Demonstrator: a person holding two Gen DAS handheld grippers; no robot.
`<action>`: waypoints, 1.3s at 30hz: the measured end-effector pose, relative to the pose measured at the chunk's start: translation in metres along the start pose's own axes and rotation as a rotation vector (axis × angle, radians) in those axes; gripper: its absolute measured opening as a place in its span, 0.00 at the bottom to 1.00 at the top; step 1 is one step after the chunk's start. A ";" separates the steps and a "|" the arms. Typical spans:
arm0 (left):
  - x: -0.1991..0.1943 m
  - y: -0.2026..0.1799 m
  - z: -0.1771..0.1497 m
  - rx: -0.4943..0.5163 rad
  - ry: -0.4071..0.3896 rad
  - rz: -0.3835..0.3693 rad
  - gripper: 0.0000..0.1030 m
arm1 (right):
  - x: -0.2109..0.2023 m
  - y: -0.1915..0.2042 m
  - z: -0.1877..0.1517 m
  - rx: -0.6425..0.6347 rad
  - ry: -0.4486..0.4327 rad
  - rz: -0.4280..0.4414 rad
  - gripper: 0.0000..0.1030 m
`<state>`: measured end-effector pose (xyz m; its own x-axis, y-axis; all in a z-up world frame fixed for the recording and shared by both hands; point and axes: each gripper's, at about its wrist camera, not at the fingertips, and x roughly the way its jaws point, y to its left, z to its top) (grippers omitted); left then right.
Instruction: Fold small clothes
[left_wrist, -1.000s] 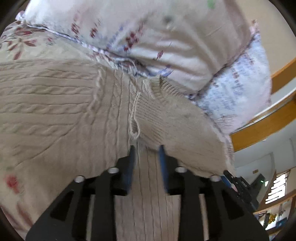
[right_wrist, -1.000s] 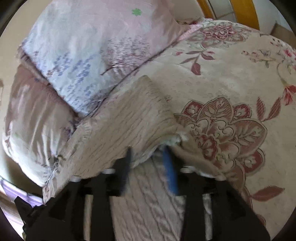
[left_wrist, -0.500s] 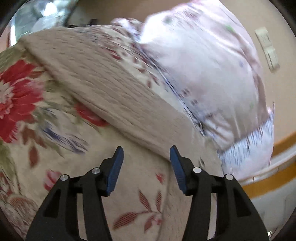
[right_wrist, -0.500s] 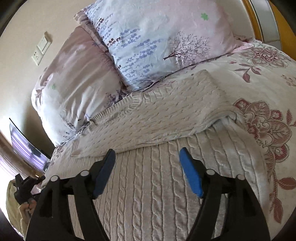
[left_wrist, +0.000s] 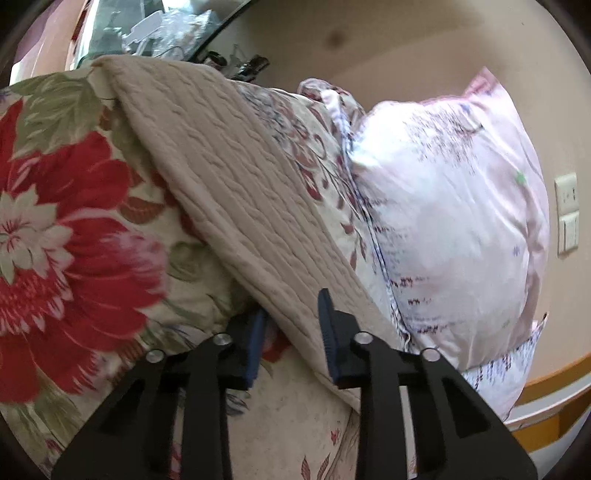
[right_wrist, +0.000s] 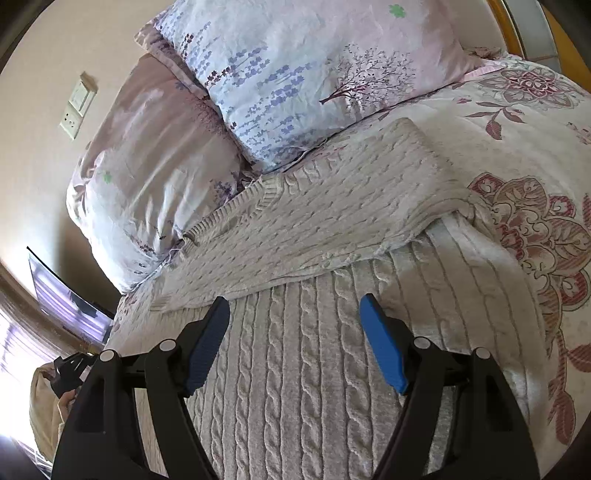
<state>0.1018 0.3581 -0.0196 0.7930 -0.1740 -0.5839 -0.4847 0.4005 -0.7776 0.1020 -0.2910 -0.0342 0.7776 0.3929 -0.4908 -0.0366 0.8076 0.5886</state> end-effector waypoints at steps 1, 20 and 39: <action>-0.001 0.002 0.002 -0.011 -0.005 0.001 0.19 | 0.000 0.000 0.000 0.000 0.001 0.002 0.73; 0.003 -0.138 -0.045 0.341 -0.015 -0.185 0.06 | 0.001 -0.004 0.000 0.009 0.004 0.054 0.73; 0.095 -0.197 -0.233 0.757 0.406 -0.220 0.28 | -0.012 0.068 0.008 -0.344 0.105 0.004 0.73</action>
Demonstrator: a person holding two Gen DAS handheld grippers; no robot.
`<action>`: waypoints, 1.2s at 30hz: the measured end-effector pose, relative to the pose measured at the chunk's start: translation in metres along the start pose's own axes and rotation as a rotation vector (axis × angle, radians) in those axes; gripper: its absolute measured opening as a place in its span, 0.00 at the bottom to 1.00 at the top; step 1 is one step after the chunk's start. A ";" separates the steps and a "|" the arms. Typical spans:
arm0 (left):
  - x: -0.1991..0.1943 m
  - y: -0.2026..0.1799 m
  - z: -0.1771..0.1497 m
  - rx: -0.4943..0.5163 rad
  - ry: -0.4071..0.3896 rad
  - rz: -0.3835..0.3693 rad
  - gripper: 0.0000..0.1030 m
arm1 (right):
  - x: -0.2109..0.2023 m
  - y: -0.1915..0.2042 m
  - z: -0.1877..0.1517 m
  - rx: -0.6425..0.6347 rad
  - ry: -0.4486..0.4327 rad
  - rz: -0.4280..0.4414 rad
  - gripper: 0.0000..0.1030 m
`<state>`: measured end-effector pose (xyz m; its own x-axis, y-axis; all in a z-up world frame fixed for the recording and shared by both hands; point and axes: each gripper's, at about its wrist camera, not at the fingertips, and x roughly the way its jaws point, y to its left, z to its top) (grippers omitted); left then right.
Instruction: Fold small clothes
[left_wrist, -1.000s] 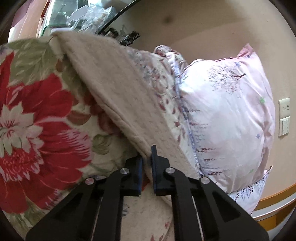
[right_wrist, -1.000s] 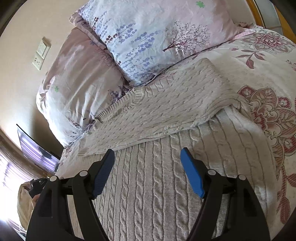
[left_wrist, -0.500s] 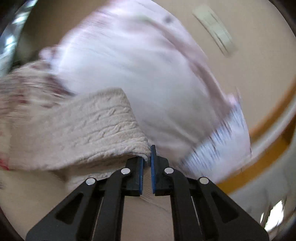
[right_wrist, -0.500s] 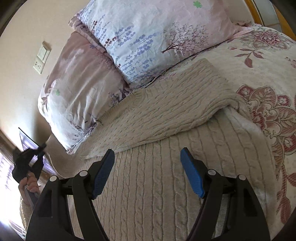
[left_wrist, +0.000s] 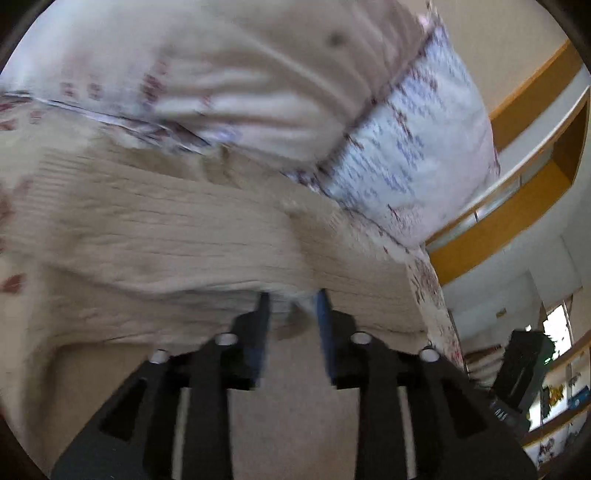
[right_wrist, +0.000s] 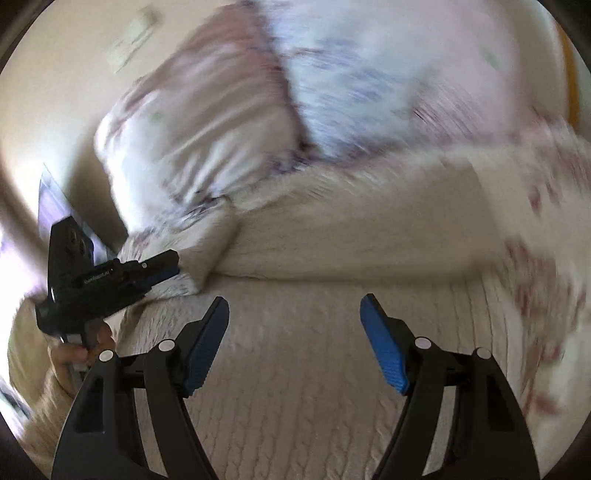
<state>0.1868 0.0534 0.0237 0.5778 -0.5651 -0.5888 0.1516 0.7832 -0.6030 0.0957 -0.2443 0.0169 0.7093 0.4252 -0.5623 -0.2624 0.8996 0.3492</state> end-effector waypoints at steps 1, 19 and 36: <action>-0.012 0.010 -0.002 -0.011 -0.025 0.016 0.28 | 0.002 0.018 0.007 -0.083 -0.002 0.003 0.73; -0.084 0.047 -0.033 0.205 -0.031 0.323 0.30 | 0.141 0.204 0.014 -0.865 0.131 0.049 0.58; -0.068 0.073 -0.021 0.185 0.029 0.496 0.32 | 0.189 0.211 0.014 -0.757 0.163 -0.014 0.15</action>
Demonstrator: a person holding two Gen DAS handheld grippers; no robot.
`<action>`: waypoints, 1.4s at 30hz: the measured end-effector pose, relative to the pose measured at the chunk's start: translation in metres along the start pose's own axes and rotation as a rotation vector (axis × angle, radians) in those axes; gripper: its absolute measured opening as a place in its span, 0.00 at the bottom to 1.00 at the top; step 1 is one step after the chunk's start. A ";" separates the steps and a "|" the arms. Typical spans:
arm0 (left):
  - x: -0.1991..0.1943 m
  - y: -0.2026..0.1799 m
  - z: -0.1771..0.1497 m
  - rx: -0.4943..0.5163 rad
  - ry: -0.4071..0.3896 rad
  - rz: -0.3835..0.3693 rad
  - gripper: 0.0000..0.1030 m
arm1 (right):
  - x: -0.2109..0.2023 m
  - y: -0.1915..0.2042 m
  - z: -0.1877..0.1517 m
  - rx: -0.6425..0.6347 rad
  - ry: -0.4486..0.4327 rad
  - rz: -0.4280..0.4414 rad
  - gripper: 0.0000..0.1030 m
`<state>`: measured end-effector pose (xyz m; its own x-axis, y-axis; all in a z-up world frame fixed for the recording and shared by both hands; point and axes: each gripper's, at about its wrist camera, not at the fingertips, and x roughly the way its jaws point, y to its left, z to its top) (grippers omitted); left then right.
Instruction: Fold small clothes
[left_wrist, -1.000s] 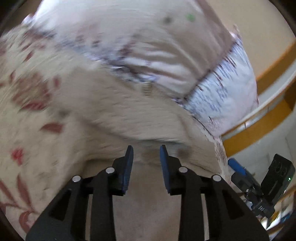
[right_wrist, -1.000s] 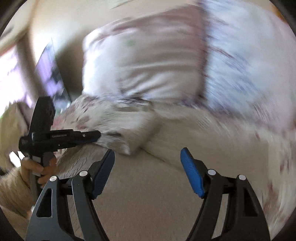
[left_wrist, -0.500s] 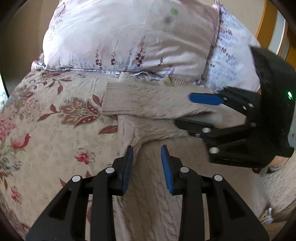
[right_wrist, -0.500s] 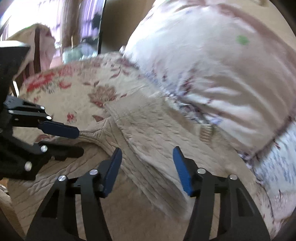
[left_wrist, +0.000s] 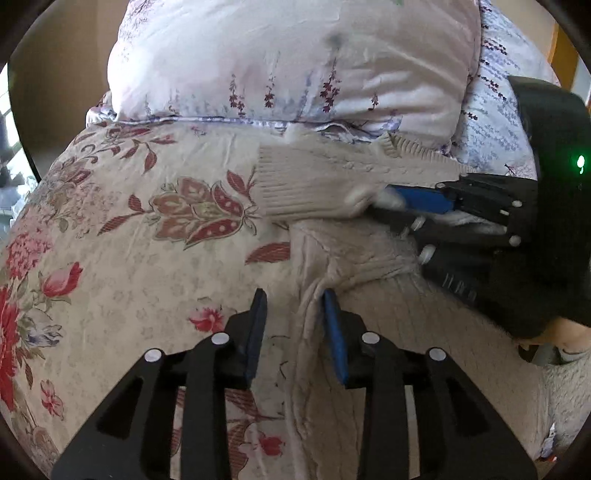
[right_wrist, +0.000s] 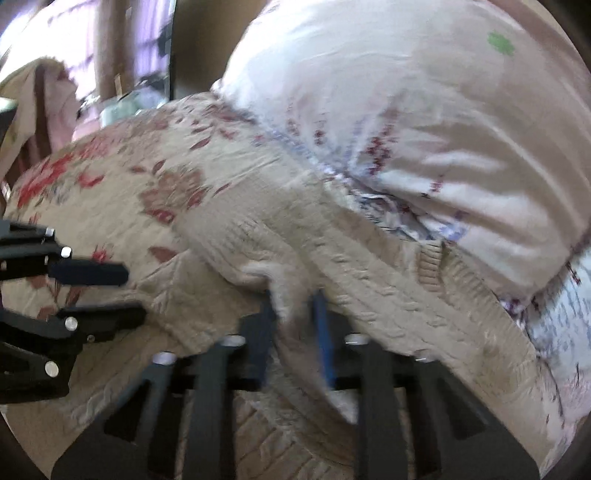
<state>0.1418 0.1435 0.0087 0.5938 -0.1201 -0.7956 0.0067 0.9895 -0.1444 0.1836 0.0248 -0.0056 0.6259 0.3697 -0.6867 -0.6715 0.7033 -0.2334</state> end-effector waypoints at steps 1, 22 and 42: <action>0.000 -0.001 0.000 0.002 0.003 0.008 0.32 | -0.005 -0.007 -0.001 0.044 -0.016 0.013 0.15; -0.002 -0.001 0.000 -0.005 -0.003 -0.023 0.36 | -0.137 -0.230 -0.250 1.393 -0.189 0.156 0.60; 0.003 -0.004 0.001 0.051 -0.009 0.032 0.38 | -0.116 -0.245 -0.233 1.211 -0.141 -0.099 0.08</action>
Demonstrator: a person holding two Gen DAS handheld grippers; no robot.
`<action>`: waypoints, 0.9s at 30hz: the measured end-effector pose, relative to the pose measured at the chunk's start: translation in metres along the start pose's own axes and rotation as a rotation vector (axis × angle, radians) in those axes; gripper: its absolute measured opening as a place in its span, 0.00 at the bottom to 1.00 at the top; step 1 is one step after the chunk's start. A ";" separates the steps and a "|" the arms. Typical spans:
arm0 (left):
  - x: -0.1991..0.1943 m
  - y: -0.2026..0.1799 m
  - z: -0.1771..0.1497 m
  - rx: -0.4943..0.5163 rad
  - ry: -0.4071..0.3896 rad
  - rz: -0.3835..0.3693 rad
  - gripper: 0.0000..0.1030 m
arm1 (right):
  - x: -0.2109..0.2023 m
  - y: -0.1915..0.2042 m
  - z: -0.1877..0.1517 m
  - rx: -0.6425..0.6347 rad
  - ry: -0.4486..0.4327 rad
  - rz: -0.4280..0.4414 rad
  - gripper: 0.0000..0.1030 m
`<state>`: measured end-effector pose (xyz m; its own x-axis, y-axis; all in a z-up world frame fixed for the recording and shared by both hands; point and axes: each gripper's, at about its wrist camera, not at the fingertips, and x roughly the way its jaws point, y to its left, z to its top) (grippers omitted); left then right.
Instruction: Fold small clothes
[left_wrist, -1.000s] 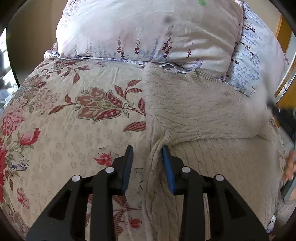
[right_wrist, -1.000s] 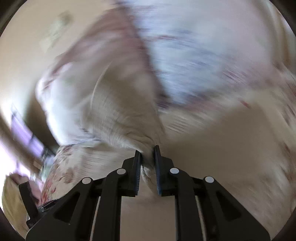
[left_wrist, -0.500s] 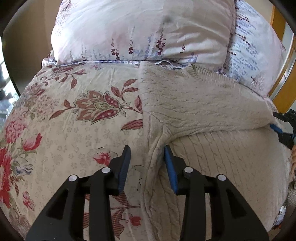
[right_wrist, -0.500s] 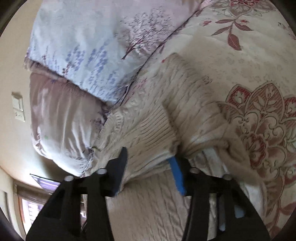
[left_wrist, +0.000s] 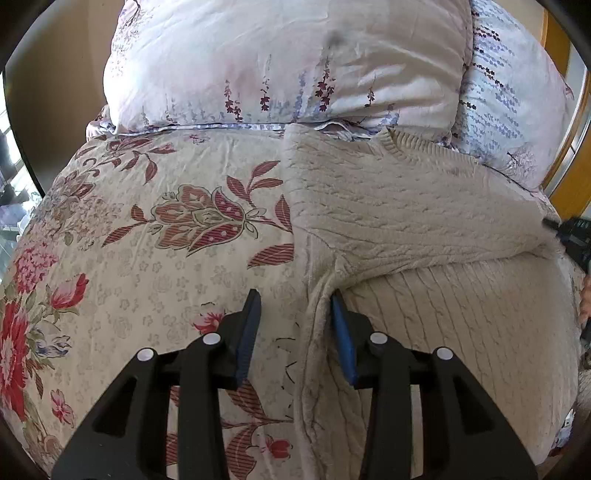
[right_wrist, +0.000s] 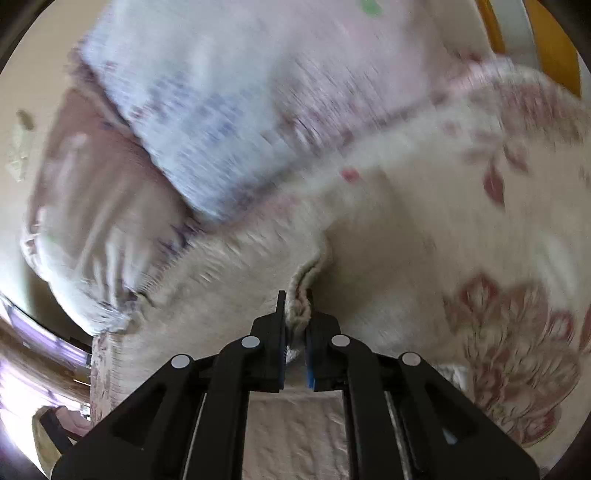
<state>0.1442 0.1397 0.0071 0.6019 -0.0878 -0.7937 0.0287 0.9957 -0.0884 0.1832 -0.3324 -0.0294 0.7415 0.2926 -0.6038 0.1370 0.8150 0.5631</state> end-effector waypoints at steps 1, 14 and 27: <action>0.000 0.000 0.000 -0.003 0.000 -0.002 0.38 | 0.002 -0.002 -0.002 0.004 0.004 -0.001 0.08; -0.005 0.013 0.000 -0.074 0.001 -0.011 0.45 | -0.034 0.006 -0.026 -0.113 0.036 -0.053 0.63; -0.054 0.023 -0.060 -0.153 -0.004 -0.305 0.53 | -0.128 -0.061 -0.077 -0.102 0.059 0.057 0.74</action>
<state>0.0641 0.1655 0.0121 0.5868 -0.3808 -0.7146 0.0879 0.9073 -0.4113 0.0292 -0.3815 -0.0298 0.7060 0.3663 -0.6061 0.0259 0.8419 0.5390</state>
